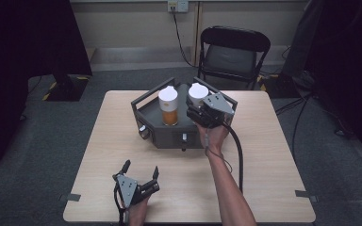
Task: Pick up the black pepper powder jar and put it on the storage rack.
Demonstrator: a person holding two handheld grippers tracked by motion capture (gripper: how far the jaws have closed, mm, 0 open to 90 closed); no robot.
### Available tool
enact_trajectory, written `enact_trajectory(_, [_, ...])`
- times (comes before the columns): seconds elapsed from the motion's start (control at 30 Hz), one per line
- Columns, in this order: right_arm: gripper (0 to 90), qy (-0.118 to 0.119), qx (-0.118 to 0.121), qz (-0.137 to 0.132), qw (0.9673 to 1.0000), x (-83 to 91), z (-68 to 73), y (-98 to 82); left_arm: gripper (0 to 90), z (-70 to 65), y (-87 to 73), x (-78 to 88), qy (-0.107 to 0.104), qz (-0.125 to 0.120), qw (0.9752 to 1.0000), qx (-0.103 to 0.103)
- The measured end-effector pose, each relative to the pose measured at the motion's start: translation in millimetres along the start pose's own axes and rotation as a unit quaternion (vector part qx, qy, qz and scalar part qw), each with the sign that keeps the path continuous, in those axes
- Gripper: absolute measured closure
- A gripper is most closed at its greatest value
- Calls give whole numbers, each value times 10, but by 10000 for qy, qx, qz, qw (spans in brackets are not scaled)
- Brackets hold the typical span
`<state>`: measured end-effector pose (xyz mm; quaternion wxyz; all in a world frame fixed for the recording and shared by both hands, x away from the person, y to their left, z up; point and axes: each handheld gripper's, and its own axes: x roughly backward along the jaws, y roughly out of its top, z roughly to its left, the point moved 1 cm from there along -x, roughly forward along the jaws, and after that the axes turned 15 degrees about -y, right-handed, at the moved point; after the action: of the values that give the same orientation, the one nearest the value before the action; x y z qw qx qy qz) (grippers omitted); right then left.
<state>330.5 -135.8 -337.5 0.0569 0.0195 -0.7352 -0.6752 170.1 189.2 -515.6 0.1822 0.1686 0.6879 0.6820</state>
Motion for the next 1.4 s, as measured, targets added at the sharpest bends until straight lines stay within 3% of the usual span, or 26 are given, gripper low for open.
enact_trajectory(0.7, [300, 23, -223, 183, 9996, -95, -14, -139, 3, -2, 0, 0, 4, 1, 10000, 0])
enact_trajectory(1.4, [300, -3, -242, 90, 9997, -89, -1, -195, 4, -7, 0, -2, 21, 1, 10000, 1])
